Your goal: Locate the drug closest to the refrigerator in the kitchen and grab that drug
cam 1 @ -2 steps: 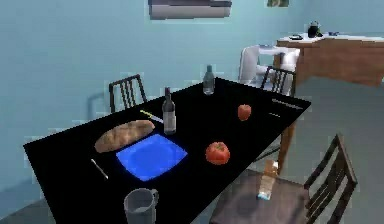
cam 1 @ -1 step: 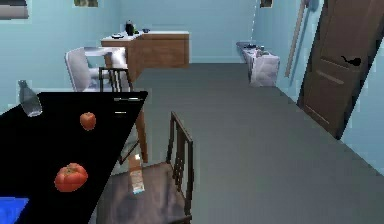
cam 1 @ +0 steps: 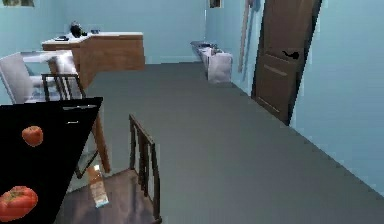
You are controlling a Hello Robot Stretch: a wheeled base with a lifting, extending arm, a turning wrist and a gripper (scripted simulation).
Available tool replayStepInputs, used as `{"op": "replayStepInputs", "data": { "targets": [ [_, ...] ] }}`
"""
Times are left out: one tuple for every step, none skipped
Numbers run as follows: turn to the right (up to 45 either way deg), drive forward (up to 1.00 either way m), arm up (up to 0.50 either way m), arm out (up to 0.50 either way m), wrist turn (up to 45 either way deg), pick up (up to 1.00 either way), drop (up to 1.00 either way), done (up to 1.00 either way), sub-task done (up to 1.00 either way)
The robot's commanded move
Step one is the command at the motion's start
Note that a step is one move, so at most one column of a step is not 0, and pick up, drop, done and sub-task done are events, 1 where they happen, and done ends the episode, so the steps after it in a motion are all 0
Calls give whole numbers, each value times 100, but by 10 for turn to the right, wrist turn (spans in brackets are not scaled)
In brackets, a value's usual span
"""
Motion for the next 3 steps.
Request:
{"op": "replayStepInputs", "data": {
  "targets": [
    [0, 25, 0, 0, 0, 0, 0, 0, 0],
    [-450, 0, 0, 0, 0, 0, 0, 0, 0],
    [-450, 0, 0, 0, 0, 0, 0, 0, 0]
  ]
}}
